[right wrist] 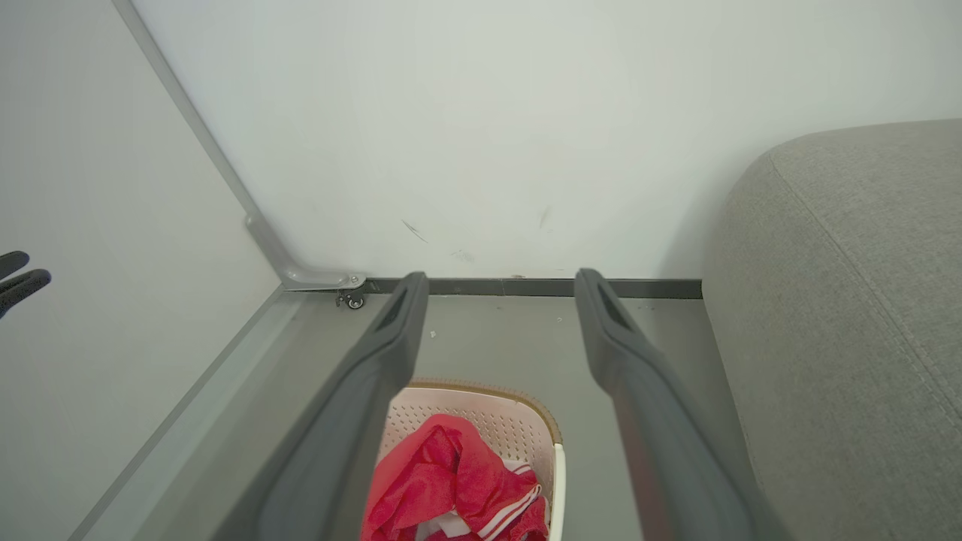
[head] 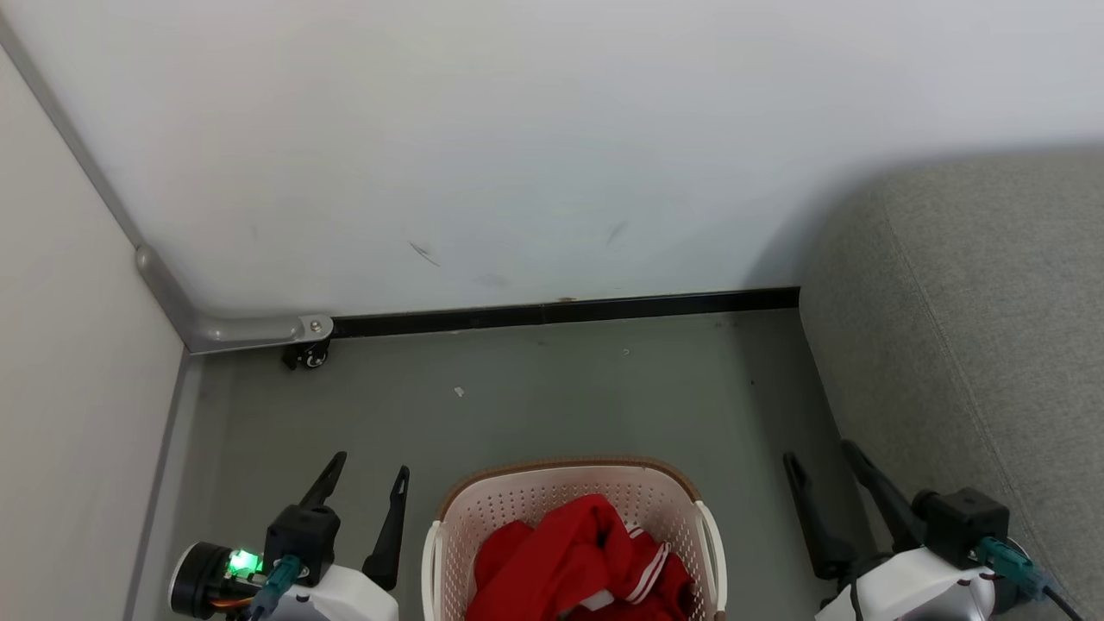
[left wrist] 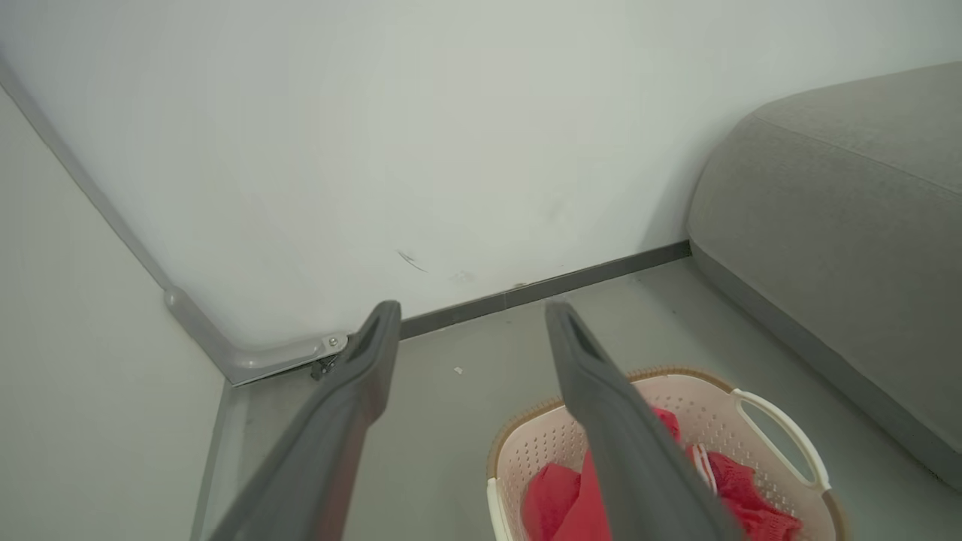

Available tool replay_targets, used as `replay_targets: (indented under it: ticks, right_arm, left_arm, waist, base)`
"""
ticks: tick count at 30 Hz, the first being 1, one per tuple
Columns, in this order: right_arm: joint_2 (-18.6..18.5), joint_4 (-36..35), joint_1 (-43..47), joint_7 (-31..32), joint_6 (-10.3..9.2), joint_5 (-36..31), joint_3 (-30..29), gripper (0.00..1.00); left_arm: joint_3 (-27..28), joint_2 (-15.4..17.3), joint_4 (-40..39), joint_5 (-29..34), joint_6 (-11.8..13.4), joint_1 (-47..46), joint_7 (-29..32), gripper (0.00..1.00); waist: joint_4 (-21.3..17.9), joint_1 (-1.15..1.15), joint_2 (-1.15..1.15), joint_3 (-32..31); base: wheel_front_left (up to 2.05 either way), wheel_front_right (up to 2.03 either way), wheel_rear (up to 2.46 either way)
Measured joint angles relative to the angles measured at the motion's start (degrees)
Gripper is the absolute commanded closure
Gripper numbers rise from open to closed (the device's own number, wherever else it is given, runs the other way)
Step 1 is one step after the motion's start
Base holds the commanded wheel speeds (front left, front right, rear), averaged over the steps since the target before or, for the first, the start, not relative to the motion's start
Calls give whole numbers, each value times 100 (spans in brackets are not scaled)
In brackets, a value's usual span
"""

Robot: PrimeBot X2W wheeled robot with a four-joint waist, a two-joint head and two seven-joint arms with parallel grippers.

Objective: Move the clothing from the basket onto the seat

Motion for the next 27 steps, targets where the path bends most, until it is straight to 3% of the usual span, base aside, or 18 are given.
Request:
replay_targets:
  ticks: [19,27]
  right_arm:
    - [-2,-287,-280,0,0,-43,-215,0]
    - [-3,-482,-513,0,0,-26,-320,0]
  left_arm:
    - [-534,-147,765,167,-430,-533,260,0]
    - [-684,-267,1109,223,-481,-913,326,0]
  waist:
    - [-179,0,0,636]
    - [-340,-1,0,1084]
  base:
    - [0,0,0]
    - [0,0,0]
